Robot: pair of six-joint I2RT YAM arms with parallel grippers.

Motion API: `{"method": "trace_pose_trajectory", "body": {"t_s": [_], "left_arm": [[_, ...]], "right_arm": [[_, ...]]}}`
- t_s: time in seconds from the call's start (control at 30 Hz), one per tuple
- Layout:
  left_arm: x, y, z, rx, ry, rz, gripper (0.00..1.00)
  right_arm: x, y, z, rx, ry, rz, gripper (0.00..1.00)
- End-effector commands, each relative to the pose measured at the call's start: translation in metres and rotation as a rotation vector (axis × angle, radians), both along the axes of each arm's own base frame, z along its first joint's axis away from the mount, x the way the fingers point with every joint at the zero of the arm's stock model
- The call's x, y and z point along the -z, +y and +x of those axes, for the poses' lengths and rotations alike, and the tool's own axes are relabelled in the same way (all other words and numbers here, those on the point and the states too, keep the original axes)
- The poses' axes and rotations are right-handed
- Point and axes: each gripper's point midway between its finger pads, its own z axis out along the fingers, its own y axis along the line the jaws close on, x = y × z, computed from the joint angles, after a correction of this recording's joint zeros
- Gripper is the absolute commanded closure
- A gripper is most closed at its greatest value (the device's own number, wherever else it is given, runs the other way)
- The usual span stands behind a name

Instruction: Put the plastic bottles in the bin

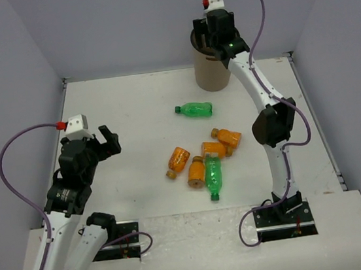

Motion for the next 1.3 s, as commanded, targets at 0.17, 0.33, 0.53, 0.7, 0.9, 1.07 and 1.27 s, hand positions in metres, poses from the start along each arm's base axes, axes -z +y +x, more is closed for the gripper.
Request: {"method": "trace_pose_trajectory", "body": {"t_s": [0.17,0.33,0.53,0.7,0.9,1.07,1.27], "left_arm": [[-0.005,-0.006,0.004,0.037,-0.030,0.006,0.00],[-0.006,-0.007,0.004,0.042,-0.031,0.006,0.00],[-0.007,-0.006,0.004,0.042,-0.036,0.006,0.00],[-0.006,-0.006,0.003,0.044,-0.036,0.005,0.00],[-0.008,-0.008,0.003,0.049,-0.041,0.001,0.00],[-0.008,-0.006,0.003,0.039,-0.040,0.004,0.00],[-0.008,-0.007,0.003,0.045,-0.040,0.004,0.00]], "right_arm": [[-0.091,-0.023,-0.013,0.044,-0.208,-0.021,0.01],[-0.094,0.015,-0.049,-0.230,-0.134,0.018,0.01],[-0.037,0.090,-0.158,-0.824,-0.105,-0.257,0.01],[0.046,0.098,-0.158,-0.816,0.115,-0.428,0.01],[0.139,0.089,-0.137,-0.739,0.370,-0.542,0.01],[0.186,0.081,-0.131,-0.718,0.466,-0.599,0.01],[0.237,0.077,-0.131,-0.736,0.576,-0.647,0.01]]}}
